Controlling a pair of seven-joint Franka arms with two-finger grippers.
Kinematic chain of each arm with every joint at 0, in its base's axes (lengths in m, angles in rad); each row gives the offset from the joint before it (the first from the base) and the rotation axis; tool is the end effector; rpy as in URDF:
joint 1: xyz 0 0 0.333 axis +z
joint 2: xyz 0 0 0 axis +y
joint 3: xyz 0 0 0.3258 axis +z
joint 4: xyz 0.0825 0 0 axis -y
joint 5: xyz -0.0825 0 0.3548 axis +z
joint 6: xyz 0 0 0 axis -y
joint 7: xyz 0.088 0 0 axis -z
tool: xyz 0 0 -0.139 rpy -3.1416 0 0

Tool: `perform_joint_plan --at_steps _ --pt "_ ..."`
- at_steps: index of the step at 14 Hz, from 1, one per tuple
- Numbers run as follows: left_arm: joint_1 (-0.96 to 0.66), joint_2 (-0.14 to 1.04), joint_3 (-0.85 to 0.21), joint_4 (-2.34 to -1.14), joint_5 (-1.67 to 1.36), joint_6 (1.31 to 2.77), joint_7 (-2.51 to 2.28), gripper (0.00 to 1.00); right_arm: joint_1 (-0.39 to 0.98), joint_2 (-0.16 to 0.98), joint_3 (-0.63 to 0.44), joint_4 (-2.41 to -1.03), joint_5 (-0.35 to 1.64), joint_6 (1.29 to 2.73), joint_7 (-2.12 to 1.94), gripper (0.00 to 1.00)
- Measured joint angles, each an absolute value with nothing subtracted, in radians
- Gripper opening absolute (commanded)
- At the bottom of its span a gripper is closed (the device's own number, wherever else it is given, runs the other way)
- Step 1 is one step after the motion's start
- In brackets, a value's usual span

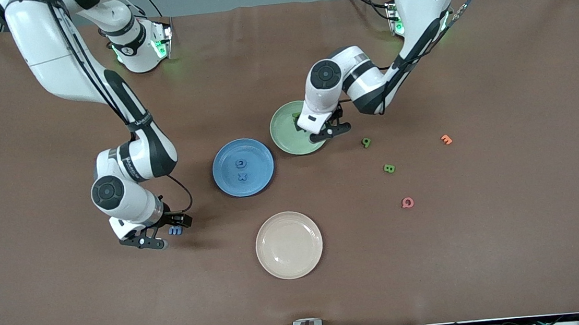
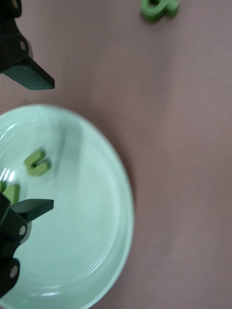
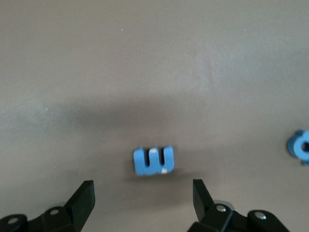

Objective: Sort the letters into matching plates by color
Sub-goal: 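Grasp the blue E with the right gripper while the left gripper reaches green b, then place the E on the blue plate, then grasp the blue g with the right gripper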

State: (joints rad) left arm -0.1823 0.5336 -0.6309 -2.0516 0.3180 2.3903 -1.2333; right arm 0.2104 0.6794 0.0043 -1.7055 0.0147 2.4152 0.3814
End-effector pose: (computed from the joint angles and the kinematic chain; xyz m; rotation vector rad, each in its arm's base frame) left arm 0.3993 -0.4047 0.2137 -3.1129 -0.3638 0.1865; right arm 0.6493 0.1417 0.1970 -3.1080 0.2782 -0.0394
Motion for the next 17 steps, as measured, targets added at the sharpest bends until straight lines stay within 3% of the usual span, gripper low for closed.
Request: perform_joint_plan --at_steps 6,11,13,15,16,17 --pt "-0.049 0.468 -0.630 -2.126 0.325 2.385 -1.070 0.98 0.188 0.745 0.007 -1.661 0.014 2.427 0.298 0.90" --pt "0.064 0.454 -0.628 -2.205 0.451 2.489 -1.040 0.97 0.191 0.754 0.012 -1.659 0.013 2.444 0.296 0.71" --pt "0.083 0.454 -0.628 -2.228 0.487 2.514 -1.040 0.96 0.190 0.754 0.011 -1.656 0.011 2.444 0.295 0.48" --pt "0.091 0.454 -0.627 -2.246 0.494 2.539 -1.040 0.95 0.190 0.754 0.011 -1.654 0.011 2.444 0.295 0.13" --pt "0.091 0.454 -0.627 -2.256 0.497 2.555 -1.040 0.92 0.190 0.754 0.011 -1.650 0.011 2.444 0.295 0.02" --pt "0.091 0.454 -0.627 -2.266 0.508 2.566 -1.040 0.88 0.190 0.752 0.011 -1.646 0.012 2.440 0.295 0.00"
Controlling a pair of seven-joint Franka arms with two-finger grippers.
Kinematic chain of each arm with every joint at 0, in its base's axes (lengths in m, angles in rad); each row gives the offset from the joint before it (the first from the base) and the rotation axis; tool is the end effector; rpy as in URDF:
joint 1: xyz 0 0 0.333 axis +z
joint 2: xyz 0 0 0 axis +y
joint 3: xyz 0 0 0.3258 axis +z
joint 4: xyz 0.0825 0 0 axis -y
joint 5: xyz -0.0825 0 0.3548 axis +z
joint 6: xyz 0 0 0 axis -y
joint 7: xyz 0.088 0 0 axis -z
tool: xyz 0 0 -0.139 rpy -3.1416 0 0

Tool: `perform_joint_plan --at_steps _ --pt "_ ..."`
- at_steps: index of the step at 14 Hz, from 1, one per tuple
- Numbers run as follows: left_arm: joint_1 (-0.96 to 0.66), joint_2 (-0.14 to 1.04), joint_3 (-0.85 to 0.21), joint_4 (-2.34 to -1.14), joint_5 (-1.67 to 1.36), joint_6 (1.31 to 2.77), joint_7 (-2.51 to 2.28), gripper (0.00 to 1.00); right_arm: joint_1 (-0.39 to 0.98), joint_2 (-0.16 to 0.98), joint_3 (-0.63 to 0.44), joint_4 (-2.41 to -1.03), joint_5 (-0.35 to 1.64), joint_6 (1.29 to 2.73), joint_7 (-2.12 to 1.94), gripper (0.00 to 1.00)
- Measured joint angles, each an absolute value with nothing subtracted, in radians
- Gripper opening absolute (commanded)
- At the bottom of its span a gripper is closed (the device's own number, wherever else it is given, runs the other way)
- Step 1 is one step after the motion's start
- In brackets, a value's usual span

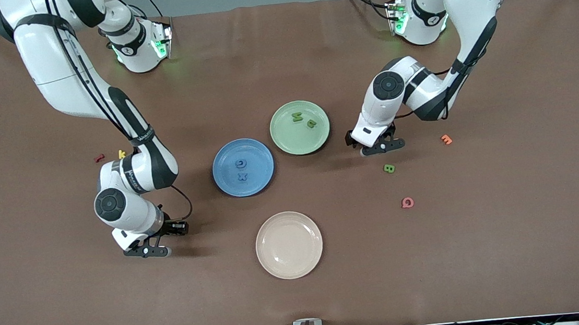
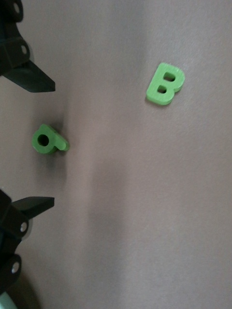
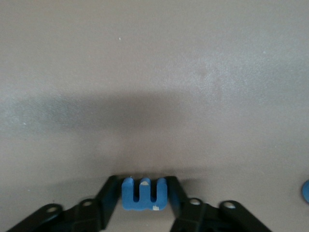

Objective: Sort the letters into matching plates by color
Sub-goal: 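Place the E on the blue plate, then grasp the blue g with the right gripper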

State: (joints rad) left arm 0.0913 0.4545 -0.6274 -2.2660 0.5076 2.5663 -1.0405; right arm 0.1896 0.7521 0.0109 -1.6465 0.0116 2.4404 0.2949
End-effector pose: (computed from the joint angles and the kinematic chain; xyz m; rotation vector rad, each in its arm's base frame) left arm 0.4393 -0.2734 0.1930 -3.1222 -0.1772 0.0158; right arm 0.6639 0.1344 0.1739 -3.1118 0.1654 -0.0574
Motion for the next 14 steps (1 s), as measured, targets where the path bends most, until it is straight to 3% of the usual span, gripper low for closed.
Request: perform_joint_plan --at_steps 5,12,13,14 --pt "0.091 0.463 -0.627 -2.294 0.529 2.593 -1.041 0.71 0.197 0.751 0.018 -1.637 0.015 2.406 0.392 0.00" --pt "0.092 0.478 -0.623 -2.295 0.548 2.599 -1.041 0.46 0.376 0.648 0.039 -1.613 0.017 2.112 0.855 0.00" --pt "0.093 0.478 -0.623 -2.295 0.549 2.602 -1.041 0.40 0.411 0.634 0.047 -1.613 0.017 2.082 0.927 0.03" --pt "0.093 0.479 -0.622 -2.295 0.549 2.607 -1.041 0.35 0.438 0.628 0.061 -1.614 0.017 2.062 0.995 0.24"
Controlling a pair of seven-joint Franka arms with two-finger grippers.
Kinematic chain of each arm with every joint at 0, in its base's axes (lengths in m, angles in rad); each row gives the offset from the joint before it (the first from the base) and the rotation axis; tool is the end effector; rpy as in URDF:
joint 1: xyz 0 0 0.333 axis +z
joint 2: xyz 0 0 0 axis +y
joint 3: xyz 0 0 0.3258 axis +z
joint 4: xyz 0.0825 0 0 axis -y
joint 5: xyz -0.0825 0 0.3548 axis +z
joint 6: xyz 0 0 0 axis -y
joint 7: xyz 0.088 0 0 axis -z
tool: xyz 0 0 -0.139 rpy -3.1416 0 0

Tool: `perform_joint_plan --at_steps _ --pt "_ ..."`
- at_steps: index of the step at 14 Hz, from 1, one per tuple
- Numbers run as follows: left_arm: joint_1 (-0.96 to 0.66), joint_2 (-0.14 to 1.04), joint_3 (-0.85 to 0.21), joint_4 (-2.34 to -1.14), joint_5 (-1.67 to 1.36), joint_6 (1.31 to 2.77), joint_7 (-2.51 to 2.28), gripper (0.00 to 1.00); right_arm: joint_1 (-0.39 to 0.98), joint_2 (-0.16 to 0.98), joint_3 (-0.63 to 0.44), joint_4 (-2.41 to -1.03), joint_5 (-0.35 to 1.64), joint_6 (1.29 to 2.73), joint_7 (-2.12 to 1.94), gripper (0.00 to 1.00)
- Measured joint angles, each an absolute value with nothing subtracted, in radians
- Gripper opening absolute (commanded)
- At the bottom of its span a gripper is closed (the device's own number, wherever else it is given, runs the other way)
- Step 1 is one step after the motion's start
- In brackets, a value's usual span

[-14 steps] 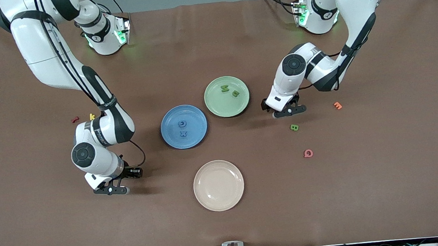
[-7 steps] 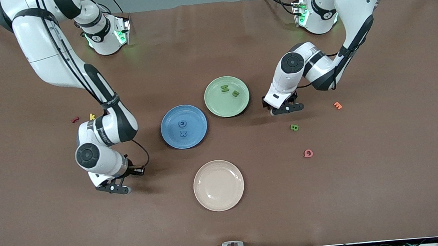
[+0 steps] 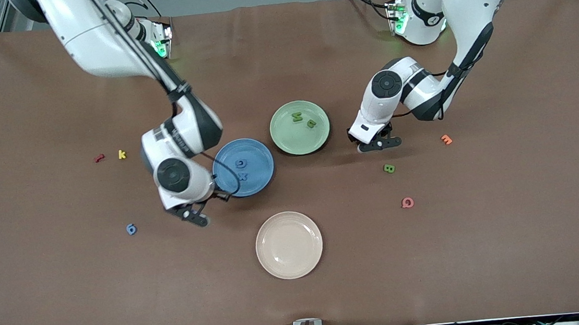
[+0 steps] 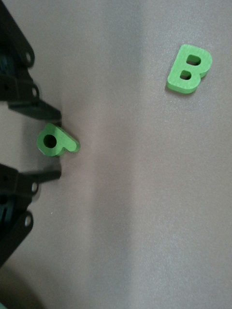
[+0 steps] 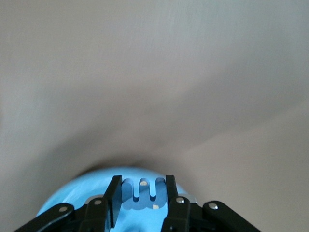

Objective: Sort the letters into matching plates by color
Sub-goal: 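Place the E on the blue plate, then grasp the blue g with the right gripper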

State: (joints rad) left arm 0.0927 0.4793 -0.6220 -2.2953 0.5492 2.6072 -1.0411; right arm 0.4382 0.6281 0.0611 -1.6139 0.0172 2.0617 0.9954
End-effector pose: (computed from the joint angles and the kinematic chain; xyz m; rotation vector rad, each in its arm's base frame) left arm 0.4285 -0.2717 0.1769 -3.1318 -0.1205 0.0297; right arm 0.5712 0.3083 0.2403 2.9468 -0.7744 -0.2541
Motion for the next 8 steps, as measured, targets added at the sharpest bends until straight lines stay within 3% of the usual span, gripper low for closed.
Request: perform_joint_plan --at_steps 1,4,8 --pt "0.093 0.481 -0.619 -2.295 0.553 2.615 -1.041 0.30 0.455 0.628 0.081 -1.615 0.017 2.050 1.059 0.99" --pt "0.095 0.481 -0.606 -2.295 0.570 2.642 -1.042 0.20 0.470 0.628 0.118 -1.620 0.017 2.012 1.164 1.00" --pt "0.095 0.481 -0.602 -2.293 0.572 2.649 -1.044 0.18 0.462 0.615 0.118 -1.617 0.014 1.956 1.086 1.00"
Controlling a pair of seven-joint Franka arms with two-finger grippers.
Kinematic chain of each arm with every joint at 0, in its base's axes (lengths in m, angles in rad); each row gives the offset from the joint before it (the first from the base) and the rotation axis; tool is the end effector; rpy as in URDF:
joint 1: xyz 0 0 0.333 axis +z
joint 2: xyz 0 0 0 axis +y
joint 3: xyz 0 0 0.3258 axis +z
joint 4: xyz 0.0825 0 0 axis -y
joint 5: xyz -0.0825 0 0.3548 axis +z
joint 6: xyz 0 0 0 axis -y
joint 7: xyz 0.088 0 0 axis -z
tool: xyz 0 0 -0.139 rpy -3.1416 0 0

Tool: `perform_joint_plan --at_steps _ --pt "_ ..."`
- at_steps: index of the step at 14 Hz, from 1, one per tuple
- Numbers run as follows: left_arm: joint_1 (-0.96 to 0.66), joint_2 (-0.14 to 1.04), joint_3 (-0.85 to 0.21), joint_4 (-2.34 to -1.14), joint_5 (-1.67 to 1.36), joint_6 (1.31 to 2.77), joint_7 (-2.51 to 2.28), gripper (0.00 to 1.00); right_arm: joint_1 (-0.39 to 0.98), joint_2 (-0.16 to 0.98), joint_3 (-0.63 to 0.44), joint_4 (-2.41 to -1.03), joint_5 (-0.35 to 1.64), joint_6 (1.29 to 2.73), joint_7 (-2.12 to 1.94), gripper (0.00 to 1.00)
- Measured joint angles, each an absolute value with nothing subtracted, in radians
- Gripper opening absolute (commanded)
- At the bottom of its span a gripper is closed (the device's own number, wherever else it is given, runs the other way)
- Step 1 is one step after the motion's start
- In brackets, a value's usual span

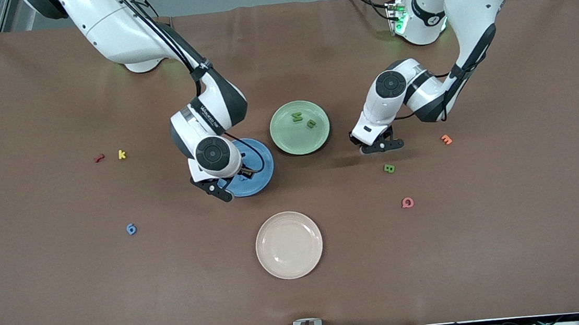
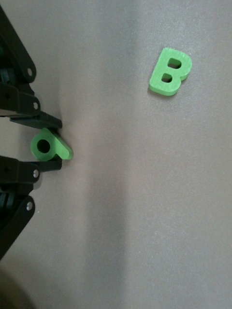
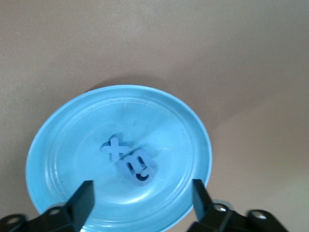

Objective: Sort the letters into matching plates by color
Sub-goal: 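Place the E on the blue plate, then grasp the blue g with the right gripper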

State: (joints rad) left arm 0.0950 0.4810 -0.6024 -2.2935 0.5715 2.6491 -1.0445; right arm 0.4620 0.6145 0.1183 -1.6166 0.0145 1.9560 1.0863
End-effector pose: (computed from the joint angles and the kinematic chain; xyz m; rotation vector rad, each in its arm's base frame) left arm 0.4373 -0.2669 0.1776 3.1249 0.1269 0.0191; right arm 0.5330 0.3421 0.2439 2.8728 -0.7726 -0.3652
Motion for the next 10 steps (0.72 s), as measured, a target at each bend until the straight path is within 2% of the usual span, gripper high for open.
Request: perform_joint_plan --at_steps 2,5,10 --pt "0.095 0.481 -0.601 -2.287 0.572 2.651 -1.064 0.18 0.425 0.588 0.109 -1.616 0.012 1.920 0.954 1.00" --pt "0.094 0.476 -0.627 -2.273 0.573 2.644 -1.114 0.18 0.295 0.551 0.101 -1.616 -0.013 1.899 0.730 1.00" --pt "0.055 0.473 -0.733 -2.152 0.490 2.449 -1.209 0.18 0.074 0.548 0.098 -1.629 -0.085 1.996 0.414 1.00"
